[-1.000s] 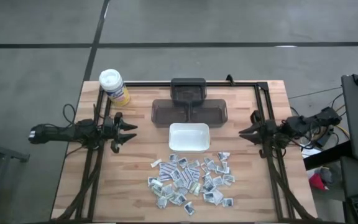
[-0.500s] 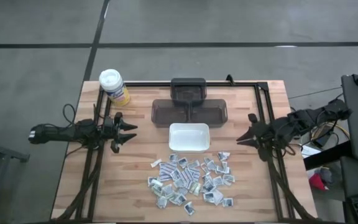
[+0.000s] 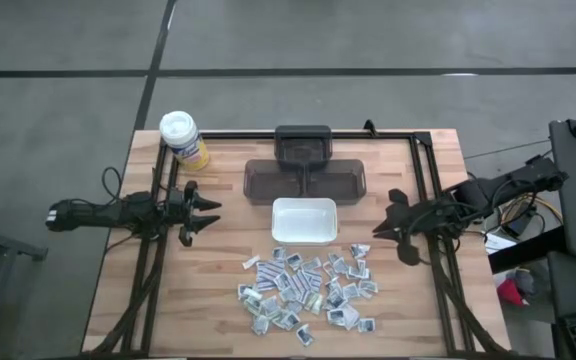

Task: Pick & Place First Aid Supplies
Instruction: Put the green bandage into the bottom right black bin

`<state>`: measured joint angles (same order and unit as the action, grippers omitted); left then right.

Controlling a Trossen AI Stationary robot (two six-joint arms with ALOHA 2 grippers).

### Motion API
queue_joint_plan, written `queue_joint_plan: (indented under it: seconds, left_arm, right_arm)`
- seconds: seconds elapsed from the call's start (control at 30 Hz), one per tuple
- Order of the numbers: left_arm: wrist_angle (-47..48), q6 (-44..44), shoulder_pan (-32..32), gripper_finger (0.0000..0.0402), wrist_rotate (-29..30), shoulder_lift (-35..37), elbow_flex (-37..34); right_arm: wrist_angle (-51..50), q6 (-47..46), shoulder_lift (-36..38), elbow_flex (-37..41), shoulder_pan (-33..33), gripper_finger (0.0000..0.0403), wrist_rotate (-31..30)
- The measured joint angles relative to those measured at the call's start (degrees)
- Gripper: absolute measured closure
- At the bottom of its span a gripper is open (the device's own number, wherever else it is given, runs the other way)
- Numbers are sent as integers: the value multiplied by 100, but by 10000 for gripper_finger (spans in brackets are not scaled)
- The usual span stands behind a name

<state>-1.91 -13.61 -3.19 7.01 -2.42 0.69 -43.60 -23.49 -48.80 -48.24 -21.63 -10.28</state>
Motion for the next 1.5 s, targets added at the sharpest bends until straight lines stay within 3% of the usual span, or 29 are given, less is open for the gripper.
queue_joint_plan:
  seconds: [0.27, 0.57, 0.83, 1.07, 1.27, 1.5]
  left_arm:
    - [9, -4, 1, 218, 0, 0, 0]
    - [20, 3, -1, 218, 2, 0, 2]
    - [22, 5, 1, 218, 4, 0, 2]
    - [22, -1, -1, 218, 2, 0, 2]
    - [24, -4, 0, 218, -7, 0, 2]
    - [24, -8, -1, 218, -11, 0, 2]
  right_arm:
    - [5, -48, -376, -90, 2, 351, 0]
    - [-660, -1253, -899, -92, 2, 348, 8]
    - [-669, -1484, -1388, -90, 2, 295, 328]
    - [-722, -1513, -1906, 31, 2, 253, 134]
    - [-724, -1581, -2241, 287, 4, 238, -169]
    - [-657, -1680, -2480, 439, 28, 236, -115]
